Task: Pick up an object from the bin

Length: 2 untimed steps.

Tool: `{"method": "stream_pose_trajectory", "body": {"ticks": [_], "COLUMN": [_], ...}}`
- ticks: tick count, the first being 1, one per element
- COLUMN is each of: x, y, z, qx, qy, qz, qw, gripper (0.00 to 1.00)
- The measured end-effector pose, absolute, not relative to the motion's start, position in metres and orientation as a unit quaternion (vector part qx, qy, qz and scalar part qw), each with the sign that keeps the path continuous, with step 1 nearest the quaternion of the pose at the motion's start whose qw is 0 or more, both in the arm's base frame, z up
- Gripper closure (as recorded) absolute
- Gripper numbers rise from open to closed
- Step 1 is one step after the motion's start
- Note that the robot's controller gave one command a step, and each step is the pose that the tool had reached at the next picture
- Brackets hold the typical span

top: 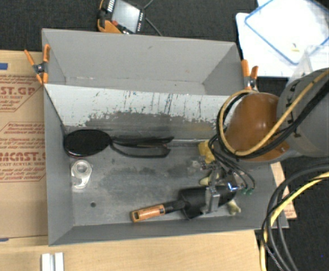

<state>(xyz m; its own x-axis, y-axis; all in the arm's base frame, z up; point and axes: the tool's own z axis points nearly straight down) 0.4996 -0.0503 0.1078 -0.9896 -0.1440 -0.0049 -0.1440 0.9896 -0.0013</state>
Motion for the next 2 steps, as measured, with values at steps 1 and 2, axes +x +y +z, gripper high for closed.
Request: {"method": "stream_pose_trajectory", "body": {"ticks": [1, 2], "x": [0.485, 0.483], "y": [-0.031, -0.027], "z": [0.154, 0.100], "qx": [-0.031, -0.079], "qy": [0.999, 0.997], "qz": [-0.001, 0.000], "qw": [0.005, -0.002], "gripper": [0.00, 0.00]}}
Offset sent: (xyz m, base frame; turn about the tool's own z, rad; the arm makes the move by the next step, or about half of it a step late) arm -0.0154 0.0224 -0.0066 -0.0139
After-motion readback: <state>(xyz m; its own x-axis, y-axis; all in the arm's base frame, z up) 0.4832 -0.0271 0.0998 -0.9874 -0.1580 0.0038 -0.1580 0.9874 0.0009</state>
